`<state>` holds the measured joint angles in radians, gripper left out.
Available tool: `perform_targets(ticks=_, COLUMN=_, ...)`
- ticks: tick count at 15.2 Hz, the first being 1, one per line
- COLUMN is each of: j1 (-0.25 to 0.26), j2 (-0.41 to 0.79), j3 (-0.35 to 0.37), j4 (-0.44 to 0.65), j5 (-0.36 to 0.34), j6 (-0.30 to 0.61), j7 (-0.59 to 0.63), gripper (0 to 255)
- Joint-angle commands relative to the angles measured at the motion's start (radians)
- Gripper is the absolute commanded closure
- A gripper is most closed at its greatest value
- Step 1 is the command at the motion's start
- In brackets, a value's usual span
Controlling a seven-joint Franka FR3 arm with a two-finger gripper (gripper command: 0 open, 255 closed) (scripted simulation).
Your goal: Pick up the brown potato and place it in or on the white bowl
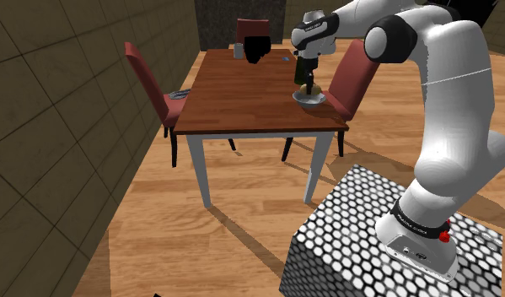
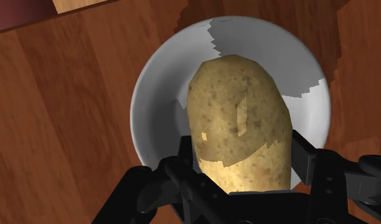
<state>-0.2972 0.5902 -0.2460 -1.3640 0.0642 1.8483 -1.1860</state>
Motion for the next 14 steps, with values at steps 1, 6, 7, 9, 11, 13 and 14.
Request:
perform_targets(ticks=1, j1=0.000, j2=0.000, j3=0.000, j4=-0.001, j5=0.000, j6=0.001, j7=0.000, gripper=255)
perform_targets(ticks=6, j1=0.000, j2=0.000, j3=0.000, j4=-0.001, j5=0.000, j6=0.001, j7=0.000, gripper=0)
perform_targets(ticks=7, j1=0.000, j2=0.000, j3=0.000, j4=-0.001, j5=0.000, j6=0.001, j7=0.000, gripper=0)
perform_targets(ticks=9, j1=0.000, j2=0.000, j3=0.000, j4=-0.001, j5=0.000, j6=0.001, j7=0.000, gripper=0)
perform_targets(ticks=11, j1=0.000, j2=-0.003, j3=-0.001, j4=0.028, j5=-0.001, j6=-0.031, j7=0.001, gripper=0)
perform_targets(ticks=13, j1=-0.003, j2=-0.003, j3=-0.001, j4=0.095, j5=-0.002, j6=-0.098, j7=0.002, gripper=0)
perform_targets(ticks=14, j1=-0.004, j2=-0.001, j3=-0.001, j4=0.125, j5=-0.002, j6=-0.125, j7=0.003, gripper=0)
